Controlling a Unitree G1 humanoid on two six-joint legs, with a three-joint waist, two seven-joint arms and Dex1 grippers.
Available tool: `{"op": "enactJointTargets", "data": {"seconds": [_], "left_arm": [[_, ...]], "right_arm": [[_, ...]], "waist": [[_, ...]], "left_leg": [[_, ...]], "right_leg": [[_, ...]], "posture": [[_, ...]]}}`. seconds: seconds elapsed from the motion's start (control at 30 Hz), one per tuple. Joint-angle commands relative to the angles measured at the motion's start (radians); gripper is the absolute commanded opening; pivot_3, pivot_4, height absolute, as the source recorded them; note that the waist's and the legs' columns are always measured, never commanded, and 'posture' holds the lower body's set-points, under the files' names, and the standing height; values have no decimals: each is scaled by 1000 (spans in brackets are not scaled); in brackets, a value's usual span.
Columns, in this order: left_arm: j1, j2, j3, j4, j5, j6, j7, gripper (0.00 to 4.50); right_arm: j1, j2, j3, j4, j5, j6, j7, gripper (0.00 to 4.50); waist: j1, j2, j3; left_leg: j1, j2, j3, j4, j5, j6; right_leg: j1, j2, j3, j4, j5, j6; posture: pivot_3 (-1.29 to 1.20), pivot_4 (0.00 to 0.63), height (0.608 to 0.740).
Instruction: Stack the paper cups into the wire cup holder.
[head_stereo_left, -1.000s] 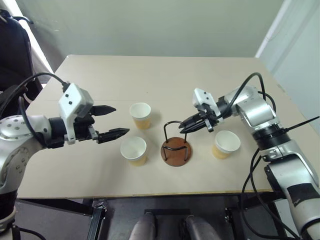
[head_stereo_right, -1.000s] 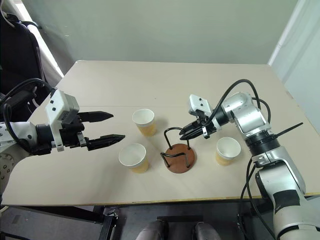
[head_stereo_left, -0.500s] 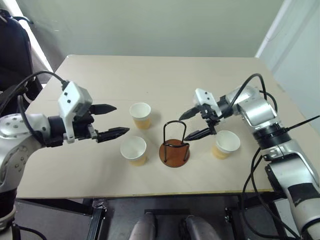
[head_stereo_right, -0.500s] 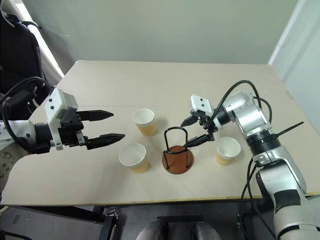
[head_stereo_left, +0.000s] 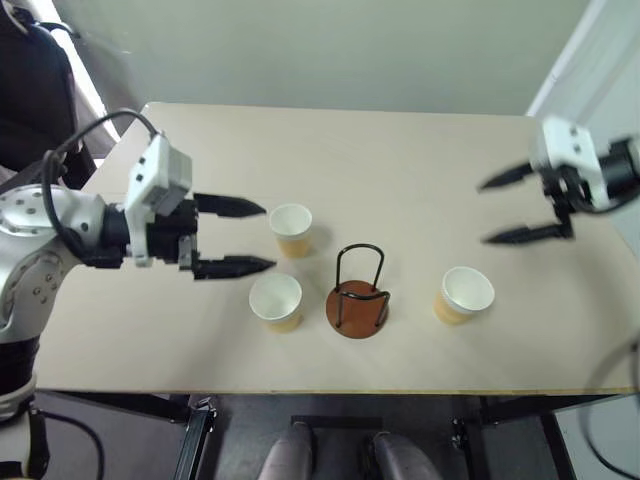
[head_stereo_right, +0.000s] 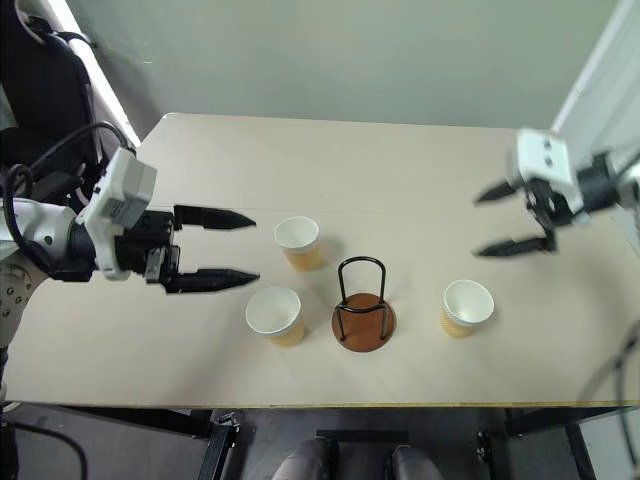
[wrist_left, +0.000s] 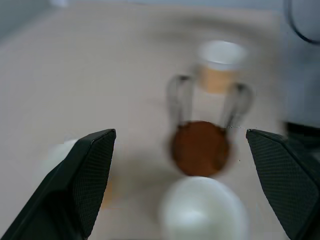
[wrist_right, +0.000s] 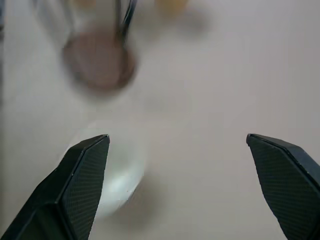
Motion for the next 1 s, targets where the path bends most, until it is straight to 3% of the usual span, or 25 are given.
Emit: {"op": "enactJointTargets", "data": {"seconds": [0.03, 0.27, 0.83, 0.93, 1.0], "left_arm": [[49, 44, 27, -48, -12, -11, -67, 4500], [92, 52, 55, -90, -16, -6, -53, 4500], [207, 87, 168, -165, -37, 59, 45, 4500], [216, 87, 177, -169, -40, 62, 51, 4500], [223, 86, 184, -171, -38, 64, 61, 4500]], "right_arm": [[112, -43, -84, -196, 68, 69, -27, 4442], [160, 29, -26, -281, 38, 101, -147, 4442], [190, 123, 132, -234, -67, -9, -170, 4442], [186, 139, 145, -215, -83, -23, -178, 3856], [187, 149, 150, -208, -88, -30, -177, 3145]], "waist": [[-19, 1, 0], [-33, 1, 1], [-27, 0, 1], [-26, 1, 1], [-26, 1, 1]], "left_leg": [[1, 1, 2, 0, 0, 0], [17, 4, 2, -2, -1, 13], [15, 3, 2, 0, -4, 17], [15, 3, 2, 0, -4, 17], [16, 3, 2, 1, -4, 17]], "right_leg": [[0, 1, 1, 0, -1, 1], [12, 4, 3, 3, -2, 3], [13, 4, 3, 2, -1, 2], [13, 4, 3, 2, -1, 2], [13, 4, 3, 2, -1, 2]], "posture": [[0, 150, 740], [0, 150, 740], [0, 150, 740], [0, 150, 740], [0, 150, 740]]}}
